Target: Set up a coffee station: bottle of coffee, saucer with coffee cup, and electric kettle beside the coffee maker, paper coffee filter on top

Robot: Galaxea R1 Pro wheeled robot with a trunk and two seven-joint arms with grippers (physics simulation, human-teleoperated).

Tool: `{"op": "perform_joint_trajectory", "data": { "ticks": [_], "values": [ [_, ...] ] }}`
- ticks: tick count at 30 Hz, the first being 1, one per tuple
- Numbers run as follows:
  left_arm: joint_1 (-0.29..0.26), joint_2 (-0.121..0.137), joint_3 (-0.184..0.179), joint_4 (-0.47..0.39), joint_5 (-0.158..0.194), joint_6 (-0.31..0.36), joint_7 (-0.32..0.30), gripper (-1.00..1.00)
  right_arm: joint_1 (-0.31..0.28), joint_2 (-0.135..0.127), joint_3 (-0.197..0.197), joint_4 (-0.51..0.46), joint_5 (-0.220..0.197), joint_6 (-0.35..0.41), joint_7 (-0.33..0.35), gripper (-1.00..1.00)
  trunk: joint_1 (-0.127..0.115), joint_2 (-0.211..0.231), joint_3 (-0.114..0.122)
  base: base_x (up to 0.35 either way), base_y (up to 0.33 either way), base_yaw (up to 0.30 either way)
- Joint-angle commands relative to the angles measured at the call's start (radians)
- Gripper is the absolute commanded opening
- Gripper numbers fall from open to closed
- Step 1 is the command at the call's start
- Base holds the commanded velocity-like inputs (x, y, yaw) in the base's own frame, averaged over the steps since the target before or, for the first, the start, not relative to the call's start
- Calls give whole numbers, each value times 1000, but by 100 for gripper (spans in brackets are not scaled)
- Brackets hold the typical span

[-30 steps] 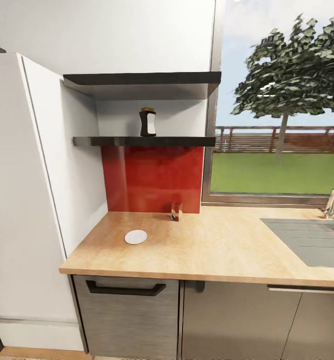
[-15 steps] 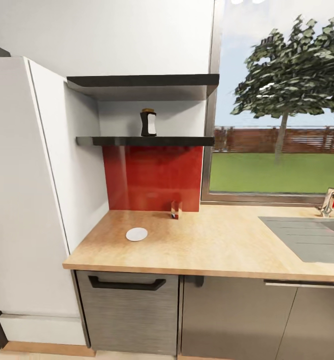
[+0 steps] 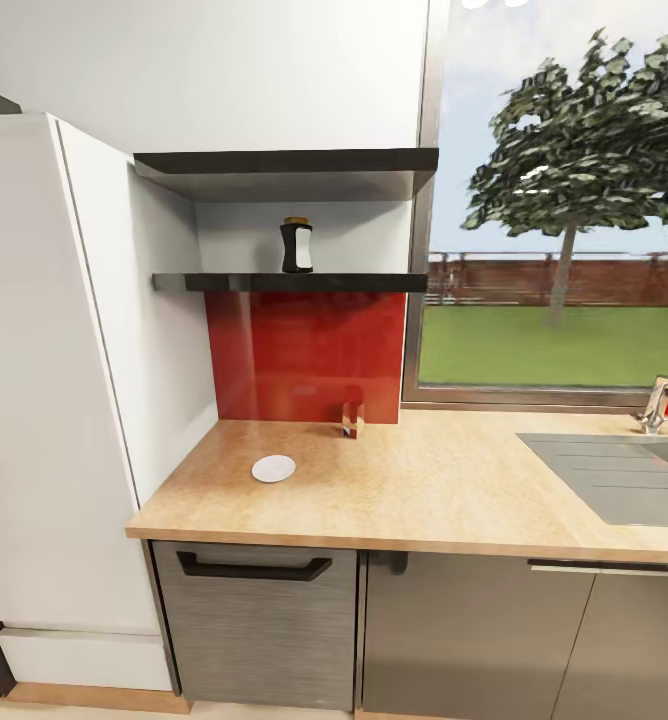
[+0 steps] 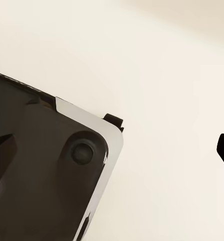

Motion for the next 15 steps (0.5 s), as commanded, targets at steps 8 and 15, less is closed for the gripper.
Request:
{"op": "perform_joint_trajectory", "data": {
  "ticks": [8, 15],
  "values": [
    [1, 5, -2, -198, 7, 142, -54, 100, -2, -1, -9, 4, 7, -6, 1, 100, 0, -1, -1, 0, 0, 0],
    [1, -1, -7, -422, 7, 333, -154, 100, -2, -1, -9, 4, 7, -6, 0, 100, 0, -1, -1, 0, 0, 0]
  ]
}}
